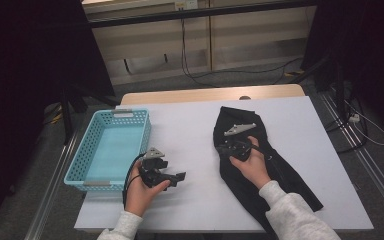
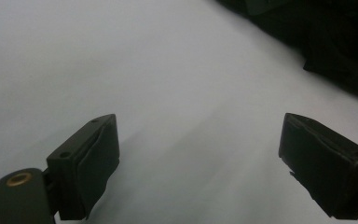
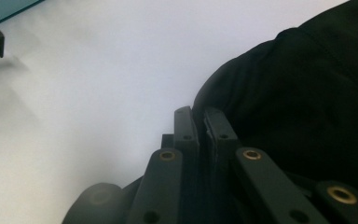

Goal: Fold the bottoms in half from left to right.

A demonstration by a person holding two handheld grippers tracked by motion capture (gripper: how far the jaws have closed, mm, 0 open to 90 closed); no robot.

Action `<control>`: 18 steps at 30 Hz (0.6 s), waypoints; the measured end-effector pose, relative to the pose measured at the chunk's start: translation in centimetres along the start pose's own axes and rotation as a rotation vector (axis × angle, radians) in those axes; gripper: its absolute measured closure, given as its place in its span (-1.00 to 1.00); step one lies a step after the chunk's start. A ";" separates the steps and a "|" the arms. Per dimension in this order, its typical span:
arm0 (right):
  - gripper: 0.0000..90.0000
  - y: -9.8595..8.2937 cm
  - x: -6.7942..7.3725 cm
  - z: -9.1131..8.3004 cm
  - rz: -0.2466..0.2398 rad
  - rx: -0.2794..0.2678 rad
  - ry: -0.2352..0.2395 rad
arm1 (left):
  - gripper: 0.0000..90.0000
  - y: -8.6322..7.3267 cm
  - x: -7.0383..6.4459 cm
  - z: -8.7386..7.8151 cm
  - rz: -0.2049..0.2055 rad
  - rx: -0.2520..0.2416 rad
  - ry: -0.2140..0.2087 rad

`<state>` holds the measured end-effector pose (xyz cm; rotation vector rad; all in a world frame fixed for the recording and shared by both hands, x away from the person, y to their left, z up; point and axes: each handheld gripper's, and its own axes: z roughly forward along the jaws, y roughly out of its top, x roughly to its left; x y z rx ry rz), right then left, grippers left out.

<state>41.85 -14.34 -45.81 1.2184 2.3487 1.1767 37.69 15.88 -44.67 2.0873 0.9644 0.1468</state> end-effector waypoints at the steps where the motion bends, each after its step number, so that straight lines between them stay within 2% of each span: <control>1: 0.89 0.1 0.3 0.2 -0.010 0.005 0.008 | -0.73 0.0 0.0 0.0 -0.005 -0.004 -0.001; 10: 0.89 0.9 2.0 1.2 -0.049 0.003 0.050 | -0.72 -0.3 -0.1 -0.3 -0.008 -0.009 -0.003; 14: 0.89 1.2 2.6 1.5 -0.052 0.001 0.077 | -0.72 -0.4 -0.2 -0.3 -0.005 -0.010 -0.005; 15: 0.88 1.5 3.3 1.9 -0.069 -0.001 0.106 | -0.72 -0.4 -0.2 -0.3 -0.003 -0.009 -0.006; 18: 0.85 1.6 4.4 2.1 -0.119 0.006 0.133 | -0.72 -0.4 -0.2 -0.4 -0.007 -0.012 -0.009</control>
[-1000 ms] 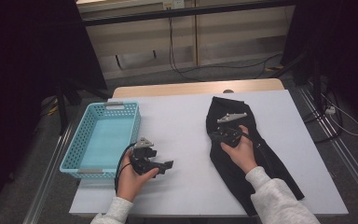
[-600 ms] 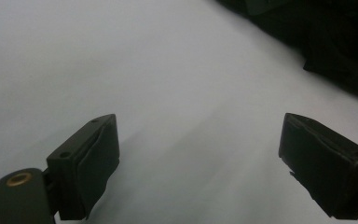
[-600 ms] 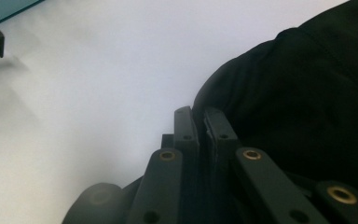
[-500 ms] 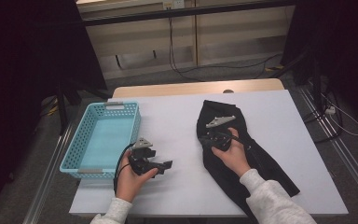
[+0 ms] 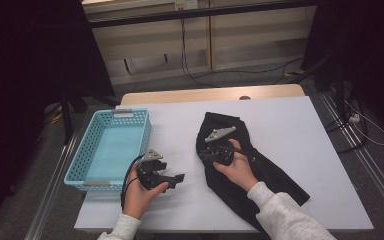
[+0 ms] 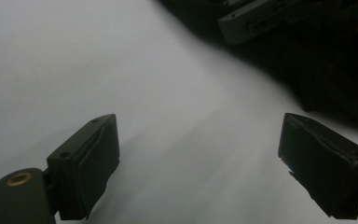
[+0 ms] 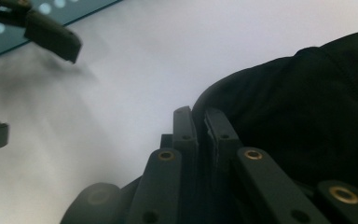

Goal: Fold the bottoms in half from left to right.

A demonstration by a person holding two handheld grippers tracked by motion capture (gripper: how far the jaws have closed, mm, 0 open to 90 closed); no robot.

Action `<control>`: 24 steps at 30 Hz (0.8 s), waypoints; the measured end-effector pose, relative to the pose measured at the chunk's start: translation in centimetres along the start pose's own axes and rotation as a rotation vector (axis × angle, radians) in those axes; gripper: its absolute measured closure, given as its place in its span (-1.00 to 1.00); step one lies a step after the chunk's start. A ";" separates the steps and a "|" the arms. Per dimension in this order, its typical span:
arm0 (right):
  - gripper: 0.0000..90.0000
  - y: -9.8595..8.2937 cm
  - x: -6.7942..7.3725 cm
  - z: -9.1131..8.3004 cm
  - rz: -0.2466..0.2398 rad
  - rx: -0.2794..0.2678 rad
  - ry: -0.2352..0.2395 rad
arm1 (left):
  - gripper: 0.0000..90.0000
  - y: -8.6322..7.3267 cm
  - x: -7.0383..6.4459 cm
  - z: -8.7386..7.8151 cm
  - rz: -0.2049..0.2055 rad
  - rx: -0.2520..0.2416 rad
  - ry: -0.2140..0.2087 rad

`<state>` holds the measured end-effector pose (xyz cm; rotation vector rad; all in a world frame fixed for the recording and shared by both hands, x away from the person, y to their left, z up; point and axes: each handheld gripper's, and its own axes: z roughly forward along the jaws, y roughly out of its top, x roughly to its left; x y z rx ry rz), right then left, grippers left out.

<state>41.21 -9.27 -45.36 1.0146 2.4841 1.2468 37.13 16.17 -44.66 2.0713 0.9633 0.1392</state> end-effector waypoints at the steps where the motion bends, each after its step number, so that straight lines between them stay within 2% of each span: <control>1: 0.79 0.1 0.3 0.1 -0.013 0.004 -0.007 | -0.72 0.0 0.0 0.0 -0.002 -0.001 0.001; 2: 0.69 0.1 0.4 0.2 -0.017 0.008 -0.009 | -0.73 0.0 0.0 0.0 -0.001 0.000 0.001; 5: 0.35 0.1 0.3 -0.1 0.016 0.013 -0.003 | -0.73 0.0 0.0 0.0 -0.004 0.001 -0.001; 7: 0.05 0.2 -0.1 -0.7 0.025 0.025 -0.017 | -0.73 0.1 -0.1 0.0 -0.001 0.002 -0.002; 10: -0.12 0.1 -0.8 -2.1 0.038 0.021 -0.018 | -0.73 0.2 0.0 0.1 0.001 -0.004 0.004; 13: -0.24 -0.2 -1.6 -3.7 0.059 -0.003 -0.042 | -0.73 0.5 0.1 0.3 0.004 -0.003 -0.006; 15: -0.30 -0.7 -2.1 -4.6 0.056 -0.016 -0.072 | -0.73 0.6 0.1 0.4 0.003 -0.004 -0.012; 21: -0.36 -2.6 -3.2 -6.9 0.083 -0.006 -0.140 | -0.73 1.5 0.0 1.1 0.013 -0.013 -0.026; 24: -0.36 -3.3 -3.5 -7.9 0.077 -0.001 -0.166 | -0.73 1.8 0.0 1.5 0.015 -0.004 -0.034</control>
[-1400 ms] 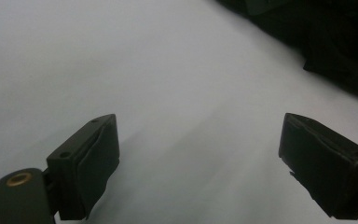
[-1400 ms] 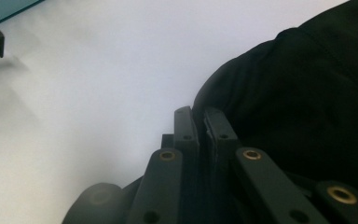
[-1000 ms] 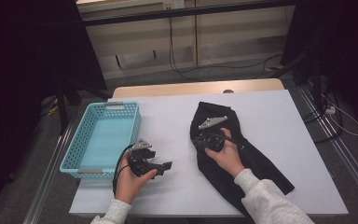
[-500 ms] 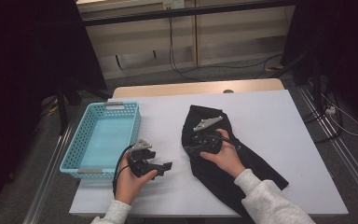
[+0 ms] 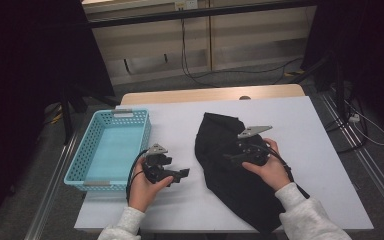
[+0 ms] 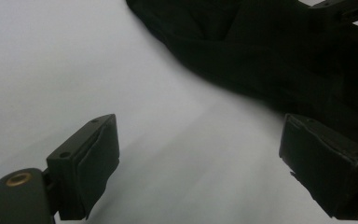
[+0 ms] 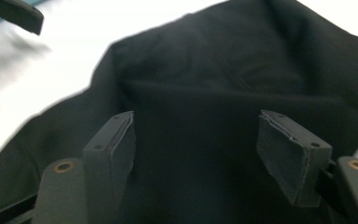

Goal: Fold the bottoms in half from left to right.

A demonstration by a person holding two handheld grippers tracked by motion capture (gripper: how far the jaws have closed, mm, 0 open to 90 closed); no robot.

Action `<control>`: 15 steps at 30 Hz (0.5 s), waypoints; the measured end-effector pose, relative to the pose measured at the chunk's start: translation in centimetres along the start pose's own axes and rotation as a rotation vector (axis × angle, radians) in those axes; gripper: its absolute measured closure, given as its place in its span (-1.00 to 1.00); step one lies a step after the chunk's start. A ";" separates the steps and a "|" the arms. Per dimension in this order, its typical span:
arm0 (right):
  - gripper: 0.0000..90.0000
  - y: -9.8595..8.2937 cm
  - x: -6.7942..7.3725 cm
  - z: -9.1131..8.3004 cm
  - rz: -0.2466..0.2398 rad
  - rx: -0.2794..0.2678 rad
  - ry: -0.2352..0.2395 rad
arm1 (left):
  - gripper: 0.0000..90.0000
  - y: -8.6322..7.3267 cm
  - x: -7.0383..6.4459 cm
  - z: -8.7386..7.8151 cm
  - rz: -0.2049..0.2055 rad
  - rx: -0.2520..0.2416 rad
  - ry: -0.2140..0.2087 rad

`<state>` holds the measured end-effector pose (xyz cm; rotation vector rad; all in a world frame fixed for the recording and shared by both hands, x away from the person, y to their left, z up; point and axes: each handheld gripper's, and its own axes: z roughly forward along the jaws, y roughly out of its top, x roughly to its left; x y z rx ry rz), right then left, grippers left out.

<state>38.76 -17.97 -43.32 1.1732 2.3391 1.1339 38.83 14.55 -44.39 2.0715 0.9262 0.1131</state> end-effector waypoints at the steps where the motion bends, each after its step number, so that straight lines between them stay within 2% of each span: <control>1: -0.36 -0.2 -0.2 -0.3 0.003 -0.002 -0.008 | -0.73 0.1 0.1 0.1 0.003 -0.003 0.000; 10: -0.36 -2.7 -2.1 -3.9 0.075 -0.036 -0.066 | -0.73 0.8 0.3 0.5 -0.001 -0.013 -0.001; 15: -0.36 -4.2 -2.9 -5.3 0.098 -0.029 -0.099 | -0.73 1.0 0.1 0.9 0.010 -0.006 -0.011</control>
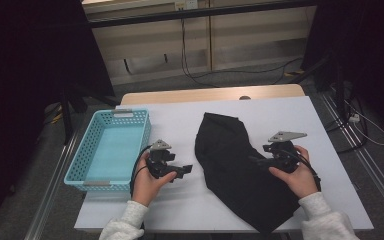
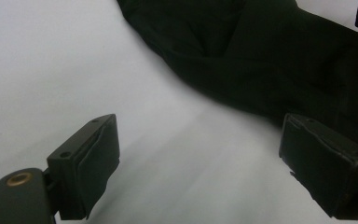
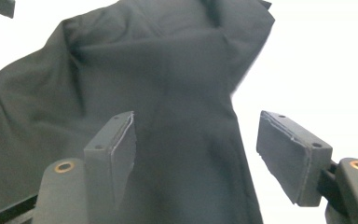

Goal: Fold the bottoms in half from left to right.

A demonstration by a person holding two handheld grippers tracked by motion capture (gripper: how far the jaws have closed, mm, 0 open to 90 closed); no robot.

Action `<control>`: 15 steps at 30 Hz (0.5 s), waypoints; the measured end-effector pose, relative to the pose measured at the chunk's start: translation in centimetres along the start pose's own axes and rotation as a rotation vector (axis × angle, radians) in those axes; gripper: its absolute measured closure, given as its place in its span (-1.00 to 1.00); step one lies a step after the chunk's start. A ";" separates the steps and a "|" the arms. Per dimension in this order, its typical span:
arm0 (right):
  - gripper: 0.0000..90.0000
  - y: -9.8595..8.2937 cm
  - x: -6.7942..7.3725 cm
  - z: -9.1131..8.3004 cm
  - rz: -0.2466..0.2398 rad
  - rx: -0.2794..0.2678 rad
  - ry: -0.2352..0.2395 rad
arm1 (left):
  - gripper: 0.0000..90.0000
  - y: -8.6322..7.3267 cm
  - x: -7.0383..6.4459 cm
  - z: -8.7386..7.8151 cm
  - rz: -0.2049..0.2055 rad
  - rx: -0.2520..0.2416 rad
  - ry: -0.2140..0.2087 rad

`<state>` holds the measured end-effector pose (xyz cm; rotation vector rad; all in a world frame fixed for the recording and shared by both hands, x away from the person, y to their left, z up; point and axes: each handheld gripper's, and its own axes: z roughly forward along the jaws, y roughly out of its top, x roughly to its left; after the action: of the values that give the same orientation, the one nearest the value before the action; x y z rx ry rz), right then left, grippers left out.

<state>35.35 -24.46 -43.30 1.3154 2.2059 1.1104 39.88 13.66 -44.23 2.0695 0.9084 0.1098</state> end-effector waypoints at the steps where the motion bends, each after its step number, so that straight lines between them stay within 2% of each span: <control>1: -0.36 -0.2 -0.1 -0.2 0.001 -0.001 -0.002 | -0.73 0.0 0.0 0.0 0.001 -0.004 0.000; 15: -0.34 -2.9 -1.7 -2.5 0.042 0.033 -0.073 | -0.73 0.2 0.0 -0.1 0.000 -0.011 0.006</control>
<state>32.96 -27.81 -44.13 1.3995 2.1620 1.0284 39.97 13.61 -44.03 2.0602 0.9093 0.1211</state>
